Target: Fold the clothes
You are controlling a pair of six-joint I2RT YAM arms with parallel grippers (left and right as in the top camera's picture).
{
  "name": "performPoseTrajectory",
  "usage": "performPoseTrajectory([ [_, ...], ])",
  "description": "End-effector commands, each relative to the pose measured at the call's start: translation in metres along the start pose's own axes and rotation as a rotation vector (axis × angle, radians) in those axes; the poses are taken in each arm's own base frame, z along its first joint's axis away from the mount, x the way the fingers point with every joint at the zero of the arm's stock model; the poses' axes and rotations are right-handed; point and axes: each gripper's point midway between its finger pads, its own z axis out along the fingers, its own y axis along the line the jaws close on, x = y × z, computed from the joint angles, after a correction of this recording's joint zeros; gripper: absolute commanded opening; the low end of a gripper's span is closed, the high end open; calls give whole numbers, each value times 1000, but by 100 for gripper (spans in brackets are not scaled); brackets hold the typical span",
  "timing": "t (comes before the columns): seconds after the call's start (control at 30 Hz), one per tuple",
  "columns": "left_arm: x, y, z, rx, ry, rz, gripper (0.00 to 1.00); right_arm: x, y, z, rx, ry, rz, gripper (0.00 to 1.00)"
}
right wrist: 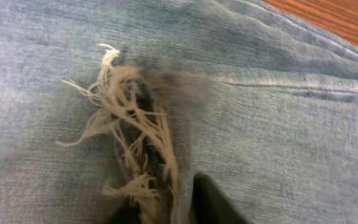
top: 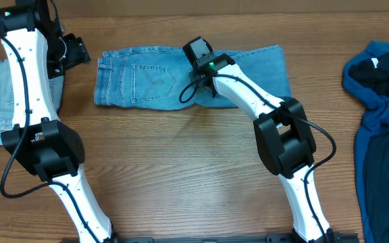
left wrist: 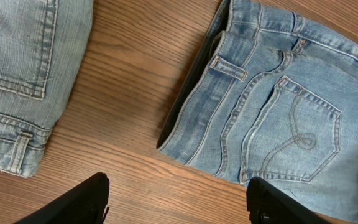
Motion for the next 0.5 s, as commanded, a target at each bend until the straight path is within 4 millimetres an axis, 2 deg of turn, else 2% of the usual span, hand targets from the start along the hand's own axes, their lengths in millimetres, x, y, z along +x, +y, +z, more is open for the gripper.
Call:
performPoseTrajectory([
  [0.0, -3, -2, -13, 1, -33, 0, 75, -26, 3, -21, -10, -54, 11, 8],
  [0.13, -3, -2, -13, 0, -33, 0, 77, -49, 20, -47, -34, -118, -1, 4],
  [0.27, -3, -2, -13, 0, -32, 0, 77, -51, 36, -50, -68, -130, 46, 4],
  [0.47, -1, -2, -13, -2, -25, -1, 78, -63, 59, -57, -134, -185, 109, 4],
])
